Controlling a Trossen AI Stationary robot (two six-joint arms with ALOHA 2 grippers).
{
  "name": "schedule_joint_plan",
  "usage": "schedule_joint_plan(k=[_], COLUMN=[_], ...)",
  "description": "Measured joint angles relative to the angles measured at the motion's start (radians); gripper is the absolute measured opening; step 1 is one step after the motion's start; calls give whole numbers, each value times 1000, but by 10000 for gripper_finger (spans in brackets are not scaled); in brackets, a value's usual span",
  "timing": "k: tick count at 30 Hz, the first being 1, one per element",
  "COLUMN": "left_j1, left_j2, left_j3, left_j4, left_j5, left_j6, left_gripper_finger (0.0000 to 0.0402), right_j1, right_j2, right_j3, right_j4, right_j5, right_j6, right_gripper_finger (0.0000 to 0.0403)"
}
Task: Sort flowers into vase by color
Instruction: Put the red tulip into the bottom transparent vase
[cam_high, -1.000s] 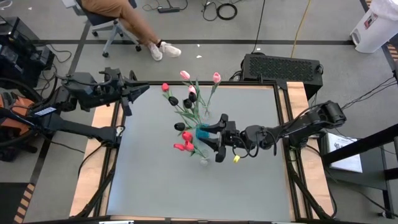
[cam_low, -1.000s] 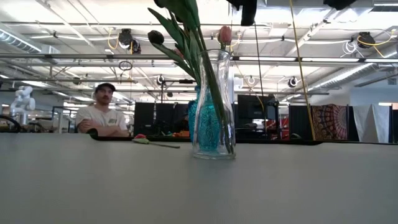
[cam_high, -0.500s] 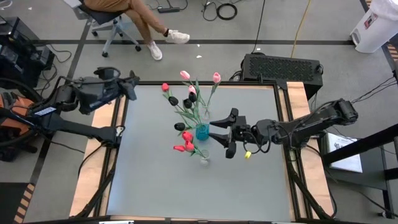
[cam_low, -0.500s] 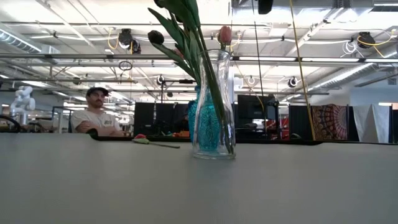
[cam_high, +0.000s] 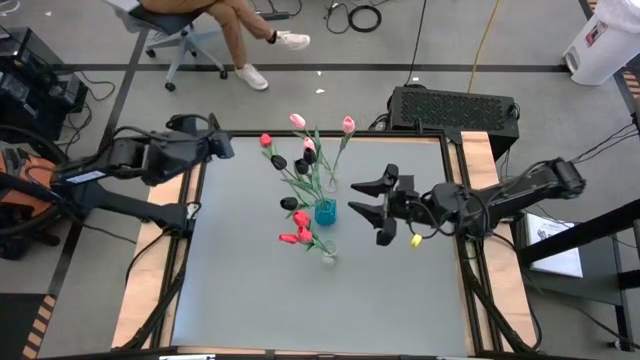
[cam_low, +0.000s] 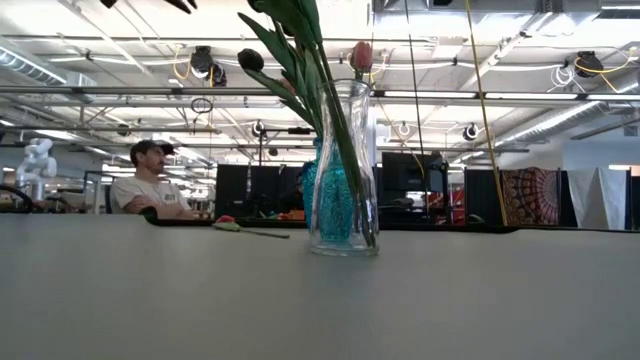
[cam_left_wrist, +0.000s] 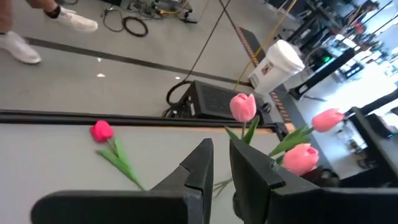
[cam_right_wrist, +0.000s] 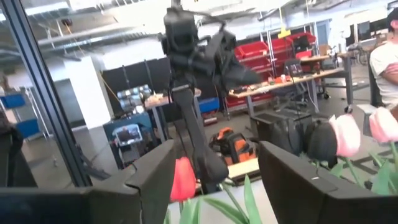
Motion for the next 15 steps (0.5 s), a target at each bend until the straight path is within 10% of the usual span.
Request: schedule_joint_plan(k=[15], left_j1=[158], left_j2=[137], left_j3=[0], left_j4=[-317], left_j5=[78], left_j6=[-243], left_gripper_finger=[58], right_j1=[2], right_j2=[-64], right_j3=[0], right_j4=[-3], right_j5=[-7], right_j6=[0], right_gripper_finger=[219])
